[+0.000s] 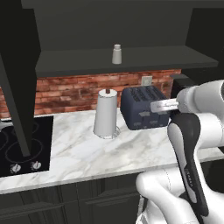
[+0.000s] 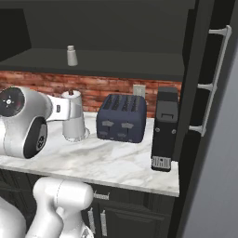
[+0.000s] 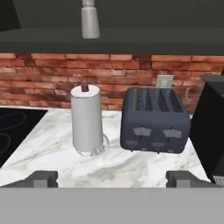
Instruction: Retrieve the shaker from the cabinet and place it next the steak on a plate on the dining table.
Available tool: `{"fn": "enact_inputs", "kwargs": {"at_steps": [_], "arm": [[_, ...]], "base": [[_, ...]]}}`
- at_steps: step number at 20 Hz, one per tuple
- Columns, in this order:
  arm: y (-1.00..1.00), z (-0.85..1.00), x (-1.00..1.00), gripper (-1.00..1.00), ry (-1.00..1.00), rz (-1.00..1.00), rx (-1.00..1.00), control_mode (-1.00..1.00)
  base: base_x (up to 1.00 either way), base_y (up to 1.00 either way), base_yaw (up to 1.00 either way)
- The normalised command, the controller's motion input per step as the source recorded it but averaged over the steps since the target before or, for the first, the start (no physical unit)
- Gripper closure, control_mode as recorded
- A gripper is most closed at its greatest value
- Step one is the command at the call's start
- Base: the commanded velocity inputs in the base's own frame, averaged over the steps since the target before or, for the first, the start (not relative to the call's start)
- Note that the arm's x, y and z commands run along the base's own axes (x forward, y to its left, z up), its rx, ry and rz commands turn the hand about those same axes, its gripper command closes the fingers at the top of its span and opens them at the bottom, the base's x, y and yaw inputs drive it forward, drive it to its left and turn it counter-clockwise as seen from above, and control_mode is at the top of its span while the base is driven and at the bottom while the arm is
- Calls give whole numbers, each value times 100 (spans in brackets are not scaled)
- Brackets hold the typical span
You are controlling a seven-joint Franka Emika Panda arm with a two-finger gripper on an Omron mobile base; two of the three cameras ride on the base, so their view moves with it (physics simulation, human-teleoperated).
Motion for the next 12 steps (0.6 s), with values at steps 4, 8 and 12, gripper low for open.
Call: {"fn": "enact_inputs", "kwargs": {"at_steps": [4,8,12], "arm": [[0,100,-25,-100,-23,0,0,-100],[0,100,-11,-100,-22,0,0,-100],[3,90,0,-100,-22,0,0,-100]], "base": [[0,0,0],[0,0,0],[0,0,0]]}}
